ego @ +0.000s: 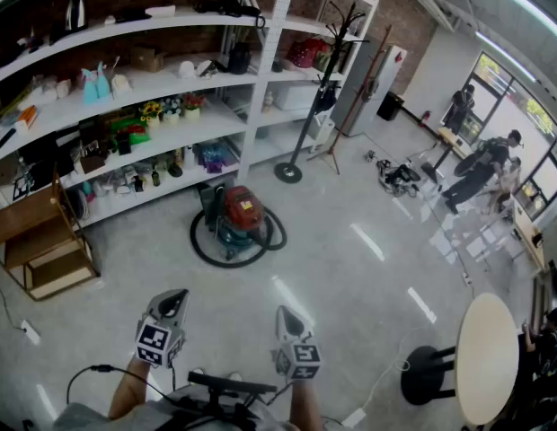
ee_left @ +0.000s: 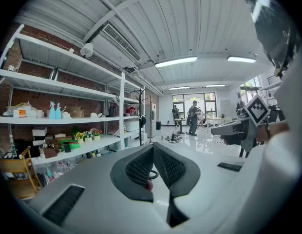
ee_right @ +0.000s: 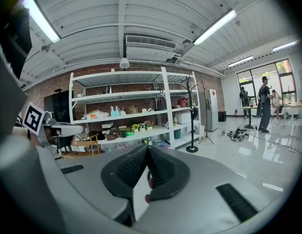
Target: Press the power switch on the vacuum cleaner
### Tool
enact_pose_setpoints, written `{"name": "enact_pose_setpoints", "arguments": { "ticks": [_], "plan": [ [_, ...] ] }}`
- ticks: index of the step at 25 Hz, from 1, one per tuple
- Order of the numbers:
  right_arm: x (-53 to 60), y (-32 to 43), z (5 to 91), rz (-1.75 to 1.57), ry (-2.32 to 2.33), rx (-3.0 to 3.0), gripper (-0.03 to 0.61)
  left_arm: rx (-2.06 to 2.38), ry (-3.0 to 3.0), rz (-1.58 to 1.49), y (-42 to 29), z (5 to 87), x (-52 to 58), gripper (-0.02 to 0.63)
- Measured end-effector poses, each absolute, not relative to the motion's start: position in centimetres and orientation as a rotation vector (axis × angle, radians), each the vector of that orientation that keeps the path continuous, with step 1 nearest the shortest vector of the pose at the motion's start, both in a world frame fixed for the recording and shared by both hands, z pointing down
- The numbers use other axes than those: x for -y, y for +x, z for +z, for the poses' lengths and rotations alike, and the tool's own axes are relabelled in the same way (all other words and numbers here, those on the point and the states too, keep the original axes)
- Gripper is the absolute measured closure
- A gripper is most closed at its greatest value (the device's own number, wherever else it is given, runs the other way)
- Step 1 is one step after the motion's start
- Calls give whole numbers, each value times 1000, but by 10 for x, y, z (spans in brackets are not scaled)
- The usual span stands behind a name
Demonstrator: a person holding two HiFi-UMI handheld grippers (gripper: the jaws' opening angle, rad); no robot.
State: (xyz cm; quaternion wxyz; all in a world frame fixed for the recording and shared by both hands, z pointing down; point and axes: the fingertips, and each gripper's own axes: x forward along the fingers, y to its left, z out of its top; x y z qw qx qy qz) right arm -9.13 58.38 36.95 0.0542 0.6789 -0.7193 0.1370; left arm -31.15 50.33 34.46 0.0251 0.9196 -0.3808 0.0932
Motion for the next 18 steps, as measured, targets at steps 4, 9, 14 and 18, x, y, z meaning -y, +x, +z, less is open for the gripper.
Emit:
{"name": "enact_pose_setpoints", "arguments": {
  "ticks": [4,9,14,18],
  "plan": [
    [-581,-80,371,421,2073,2209,566,1177,2855,290,-308,362,-503,607],
    [-584,-70,371,407,2098,2191,566,1169,2869,299,-301,360,-504,606],
    [-587,-62,369,431,2098,2191,566,1147,2866,294,-284,353,-507,607],
    [-594,-49,373,443,2107,2179,566,1117,2880,320,-268,358,-513,606]
  ]
}}
